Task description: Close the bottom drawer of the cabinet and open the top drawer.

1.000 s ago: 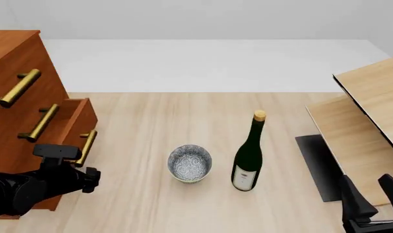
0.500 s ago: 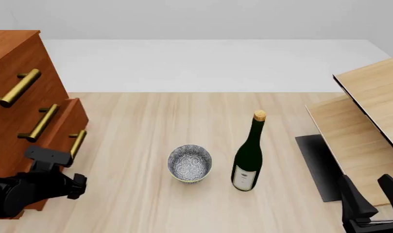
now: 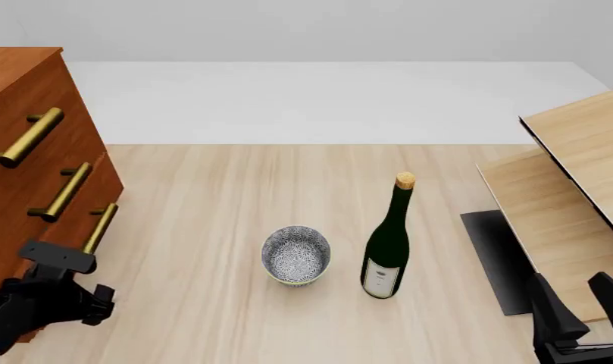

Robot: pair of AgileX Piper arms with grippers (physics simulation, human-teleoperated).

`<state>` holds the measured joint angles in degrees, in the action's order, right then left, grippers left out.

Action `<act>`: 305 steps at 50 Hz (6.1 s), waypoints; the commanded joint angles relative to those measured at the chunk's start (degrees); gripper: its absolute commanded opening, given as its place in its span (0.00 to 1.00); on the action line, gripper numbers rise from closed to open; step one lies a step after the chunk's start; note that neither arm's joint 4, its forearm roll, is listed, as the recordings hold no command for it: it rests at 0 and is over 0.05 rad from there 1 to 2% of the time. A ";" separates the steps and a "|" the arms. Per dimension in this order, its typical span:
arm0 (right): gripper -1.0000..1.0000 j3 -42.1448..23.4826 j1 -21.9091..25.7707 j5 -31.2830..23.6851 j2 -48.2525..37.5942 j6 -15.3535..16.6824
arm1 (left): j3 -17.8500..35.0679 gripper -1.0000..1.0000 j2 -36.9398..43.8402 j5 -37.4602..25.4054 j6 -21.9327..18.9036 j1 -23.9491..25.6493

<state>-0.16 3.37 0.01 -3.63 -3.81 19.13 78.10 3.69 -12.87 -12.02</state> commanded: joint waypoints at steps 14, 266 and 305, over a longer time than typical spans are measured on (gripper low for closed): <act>1.00 -0.04 0.07 0.17 -0.28 -0.24 | -3.54 1.00 -1.54 1.05 -6.38 -5.72; 1.00 -0.05 -0.62 0.14 -0.04 -0.38 | 10.17 1.00 -13.49 22.27 -71.90 -5.66; 1.00 -0.05 -0.87 0.64 -0.53 -0.45 | 11.66 0.00 -10.68 22.98 -71.18 -5.35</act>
<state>-0.22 2.56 0.47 -3.98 -4.19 30.68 67.23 26.56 -83.74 -17.54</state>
